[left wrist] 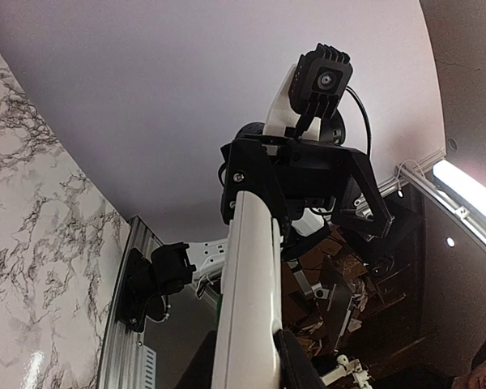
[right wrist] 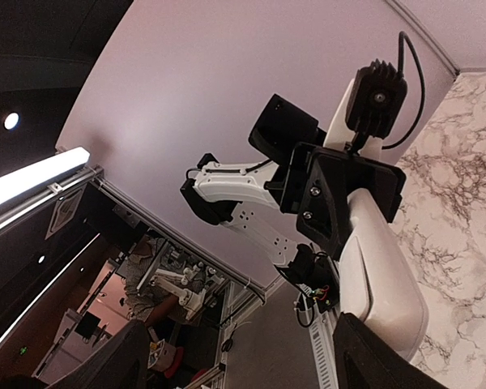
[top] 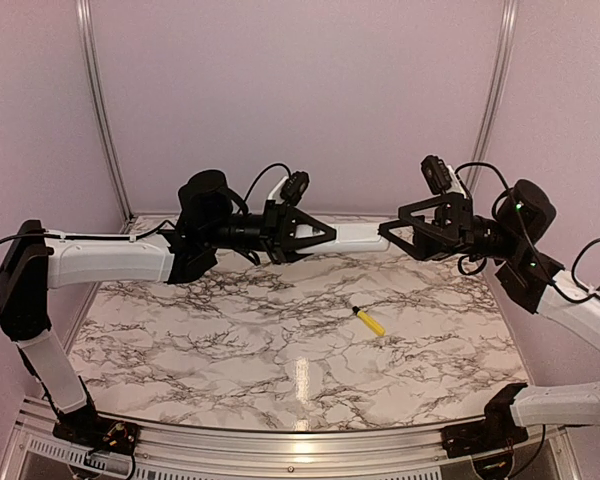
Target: Unload the batteries from the remote control
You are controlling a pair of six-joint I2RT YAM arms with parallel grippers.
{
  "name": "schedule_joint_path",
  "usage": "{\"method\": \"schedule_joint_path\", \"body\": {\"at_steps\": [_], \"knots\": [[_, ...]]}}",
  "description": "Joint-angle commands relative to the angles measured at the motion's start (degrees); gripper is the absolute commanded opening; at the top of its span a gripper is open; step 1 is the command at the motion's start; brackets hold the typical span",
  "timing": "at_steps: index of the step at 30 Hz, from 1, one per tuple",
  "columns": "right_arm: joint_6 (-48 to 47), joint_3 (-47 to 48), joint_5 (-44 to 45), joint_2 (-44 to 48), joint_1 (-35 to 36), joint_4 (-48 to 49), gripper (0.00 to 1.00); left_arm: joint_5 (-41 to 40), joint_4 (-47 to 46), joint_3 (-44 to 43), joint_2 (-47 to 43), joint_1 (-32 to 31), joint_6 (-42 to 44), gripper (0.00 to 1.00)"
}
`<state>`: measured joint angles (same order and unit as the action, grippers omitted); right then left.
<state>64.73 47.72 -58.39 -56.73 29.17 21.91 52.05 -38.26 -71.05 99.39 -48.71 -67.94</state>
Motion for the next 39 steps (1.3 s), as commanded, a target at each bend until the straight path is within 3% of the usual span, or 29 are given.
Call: {"method": "schedule_joint_path", "body": {"at_steps": [1, 17, 34, 39], "knots": [[1.2, -0.7, -1.9, -1.9, 1.2, -0.3, 0.77, 0.2, -6.2, -0.6, -1.7, -2.4, -0.4, 0.00], [-1.1, -0.7, -1.7, -2.3, 1.2, -3.8, 0.77, -3.5, 4.5, -1.1, -2.1, -2.4, 6.6, 0.00], [-4.0, -0.6, -1.8, -3.9, 1.2, -7.4, 0.77, -5.7, 7.0, -0.2, -2.2, -2.0, 8.4, 0.00], [-5.4, -0.5, -1.4, -4.5, 1.2, -9.1, 0.77, -8.3, 11.5, -0.3, -1.9, -1.5, 10.4, 0.00]]}}
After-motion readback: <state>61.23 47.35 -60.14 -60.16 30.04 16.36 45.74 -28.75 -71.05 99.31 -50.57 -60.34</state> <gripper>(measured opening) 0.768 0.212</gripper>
